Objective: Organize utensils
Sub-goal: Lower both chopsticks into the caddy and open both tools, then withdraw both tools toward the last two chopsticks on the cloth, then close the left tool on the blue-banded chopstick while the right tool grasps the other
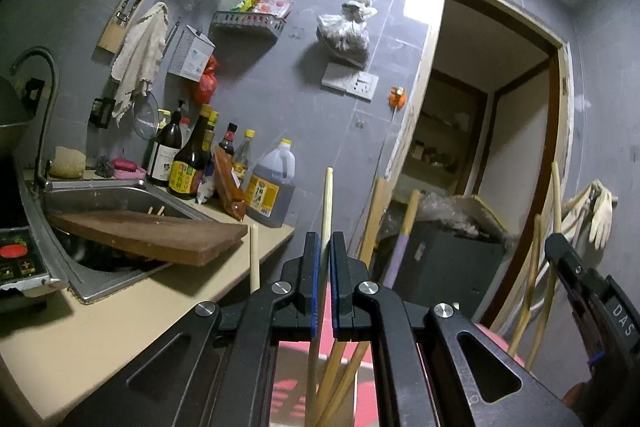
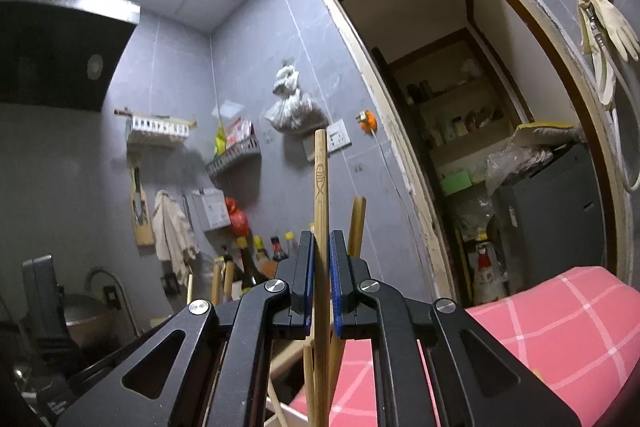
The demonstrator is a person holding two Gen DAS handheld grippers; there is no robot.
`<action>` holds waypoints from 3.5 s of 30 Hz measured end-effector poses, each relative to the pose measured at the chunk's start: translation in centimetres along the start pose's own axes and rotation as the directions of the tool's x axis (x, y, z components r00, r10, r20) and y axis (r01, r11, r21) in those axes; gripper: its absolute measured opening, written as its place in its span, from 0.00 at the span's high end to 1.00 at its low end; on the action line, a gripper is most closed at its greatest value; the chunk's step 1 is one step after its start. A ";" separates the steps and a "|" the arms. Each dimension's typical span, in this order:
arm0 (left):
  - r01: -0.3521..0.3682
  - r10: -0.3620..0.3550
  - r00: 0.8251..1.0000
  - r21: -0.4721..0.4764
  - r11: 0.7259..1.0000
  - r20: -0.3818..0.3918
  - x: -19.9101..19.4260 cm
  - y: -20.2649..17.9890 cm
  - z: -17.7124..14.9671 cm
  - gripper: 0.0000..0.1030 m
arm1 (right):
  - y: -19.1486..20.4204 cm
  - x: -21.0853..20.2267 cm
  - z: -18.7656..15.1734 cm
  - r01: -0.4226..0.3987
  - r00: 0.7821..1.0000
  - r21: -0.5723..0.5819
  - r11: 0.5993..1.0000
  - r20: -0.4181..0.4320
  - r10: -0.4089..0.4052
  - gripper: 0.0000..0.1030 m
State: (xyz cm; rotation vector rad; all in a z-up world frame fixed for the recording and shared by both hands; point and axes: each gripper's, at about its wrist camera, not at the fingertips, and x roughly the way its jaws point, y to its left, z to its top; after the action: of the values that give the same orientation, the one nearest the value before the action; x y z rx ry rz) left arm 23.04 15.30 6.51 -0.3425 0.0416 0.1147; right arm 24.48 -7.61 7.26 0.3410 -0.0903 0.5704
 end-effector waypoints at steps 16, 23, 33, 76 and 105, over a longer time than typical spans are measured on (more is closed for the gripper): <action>0.041 -0.037 0.989 0.029 0.999 -0.145 -1.1 -0.9 -1.9 0.95 | 0.3 -1.5 -1.1 -0.001 0.991 -0.048 0.999 -0.134 -0.006 0.93; 0.061 -0.055 0.983 0.027 0.998 -0.173 -1.8 -1.3 -1.8 0.93 | 0.3 -1.9 -1.1 -0.002 0.987 -0.055 0.998 -0.158 -0.007 0.91; 0.087 -0.079 0.981 0.040 0.995 -0.176 -4.1 -2.8 -1.1 0.58 | -0.6 -4.8 0.4 0.022 0.986 -0.082 0.996 -0.161 -0.035 0.65; 0.154 -0.030 0.843 0.187 0.970 -0.537 -4.6 -13.7 -12.6 0.03 | -12.6 -11.0 -2.2 0.223 0.686 -0.258 0.940 -0.643 -0.339 0.20; 0.274 -0.064 0.690 0.179 0.945 -0.721 0.0 -18.2 -16.2 0.08 | -16.8 -9.2 -5.3 0.203 0.507 -0.212 0.956 -0.813 -0.287 0.95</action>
State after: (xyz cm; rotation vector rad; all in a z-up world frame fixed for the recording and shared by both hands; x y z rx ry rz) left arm 24.86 -7.17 -2.66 -0.0890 0.7968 -0.2214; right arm 25.87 -23.75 -4.23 -0.0495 0.8780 0.3886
